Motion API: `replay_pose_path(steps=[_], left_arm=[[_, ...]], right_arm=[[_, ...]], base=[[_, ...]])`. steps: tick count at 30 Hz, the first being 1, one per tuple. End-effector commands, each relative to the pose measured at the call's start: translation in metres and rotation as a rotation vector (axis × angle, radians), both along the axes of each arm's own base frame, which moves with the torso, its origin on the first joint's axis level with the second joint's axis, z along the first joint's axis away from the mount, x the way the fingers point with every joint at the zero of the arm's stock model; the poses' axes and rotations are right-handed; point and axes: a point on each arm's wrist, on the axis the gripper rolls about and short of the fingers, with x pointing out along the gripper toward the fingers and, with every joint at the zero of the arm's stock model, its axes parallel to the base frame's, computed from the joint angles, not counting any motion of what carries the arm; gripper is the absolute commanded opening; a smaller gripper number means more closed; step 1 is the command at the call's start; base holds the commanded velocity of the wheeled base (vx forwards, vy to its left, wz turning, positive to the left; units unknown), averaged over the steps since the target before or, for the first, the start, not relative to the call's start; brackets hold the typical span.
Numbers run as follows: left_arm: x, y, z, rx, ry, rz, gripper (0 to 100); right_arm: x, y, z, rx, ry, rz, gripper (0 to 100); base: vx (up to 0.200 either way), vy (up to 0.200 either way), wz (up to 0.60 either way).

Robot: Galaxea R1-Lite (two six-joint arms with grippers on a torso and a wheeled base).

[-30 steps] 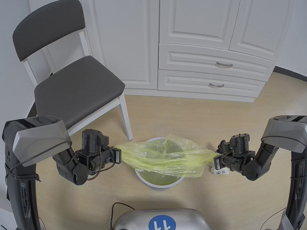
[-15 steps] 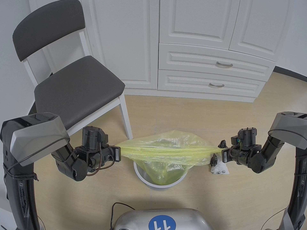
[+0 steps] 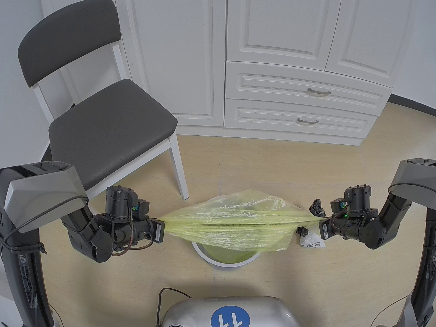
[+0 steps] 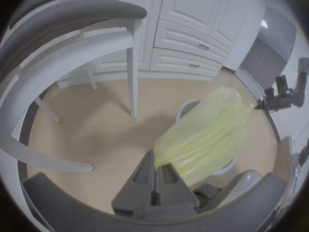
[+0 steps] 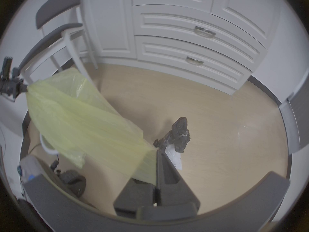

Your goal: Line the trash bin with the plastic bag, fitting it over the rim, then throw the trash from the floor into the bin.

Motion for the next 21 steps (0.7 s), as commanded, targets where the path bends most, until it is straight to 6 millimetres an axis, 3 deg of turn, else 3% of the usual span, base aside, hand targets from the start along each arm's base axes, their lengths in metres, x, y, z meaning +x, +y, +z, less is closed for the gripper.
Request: replay_pose_path(steps=[1, 8, 15, 21], left_arm=[[-0.011, 0.006, -0.005, 0.02, 0.028, -0.045, 0], [-0.009, 0.002, -0.023, 0.019, 0.064, -0.068, 0], [0.002, -0.013, -0.039, -0.029, -0.004, -0.06, 0], [0.01, -0.032, -0.036, -0.107, -0.041, 0.022, 0]], right_arm=[[-0.016, 0.001, -0.002, -0.036, 0.035, 0.06, 0], [-0.019, 0.005, -0.012, -0.064, 0.063, 0.094, 0], [-0.005, 0.009, -0.023, -0.047, 0.058, 0.074, 0], [0.001, 0.01, -0.016, 0.03, 0.037, 0.013, 0]], base=[[0.0, 0.0, 0.0], [0.0, 0.0, 0.0], [0.0, 0.0, 0.0], [0.0, 0.0, 0.0]])
